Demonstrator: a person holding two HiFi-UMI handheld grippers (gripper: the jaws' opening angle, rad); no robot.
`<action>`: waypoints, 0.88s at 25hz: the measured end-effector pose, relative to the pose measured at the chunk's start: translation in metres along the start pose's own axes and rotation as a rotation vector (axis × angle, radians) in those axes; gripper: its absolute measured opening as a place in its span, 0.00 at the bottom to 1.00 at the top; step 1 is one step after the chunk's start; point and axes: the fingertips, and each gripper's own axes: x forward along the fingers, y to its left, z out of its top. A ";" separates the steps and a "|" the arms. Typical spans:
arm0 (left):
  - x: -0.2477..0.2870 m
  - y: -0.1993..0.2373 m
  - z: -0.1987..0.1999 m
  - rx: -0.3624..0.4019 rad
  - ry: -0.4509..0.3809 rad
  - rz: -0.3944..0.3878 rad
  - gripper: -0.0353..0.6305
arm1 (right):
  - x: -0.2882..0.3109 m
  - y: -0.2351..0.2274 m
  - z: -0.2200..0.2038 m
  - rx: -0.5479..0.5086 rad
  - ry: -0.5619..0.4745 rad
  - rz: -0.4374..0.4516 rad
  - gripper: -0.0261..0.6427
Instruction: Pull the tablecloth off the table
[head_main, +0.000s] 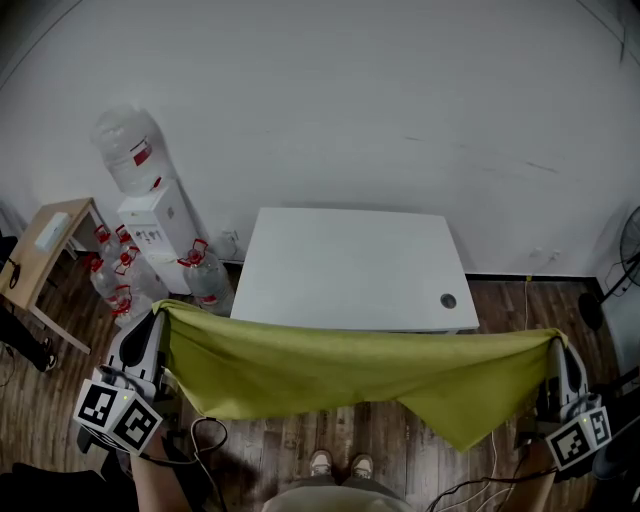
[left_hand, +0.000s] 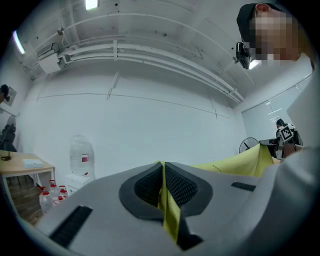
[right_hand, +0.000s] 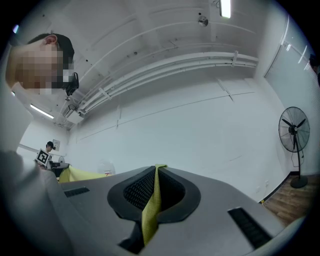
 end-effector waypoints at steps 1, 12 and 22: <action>0.000 -0.003 0.001 0.001 0.001 0.001 0.09 | -0.001 -0.002 0.003 -0.001 -0.001 -0.001 0.08; -0.004 -0.029 0.009 0.027 0.000 0.011 0.09 | -0.009 -0.023 0.012 -0.031 -0.003 -0.014 0.08; -0.005 -0.043 0.011 0.035 0.006 0.025 0.09 | -0.013 -0.033 0.012 -0.090 0.001 0.008 0.09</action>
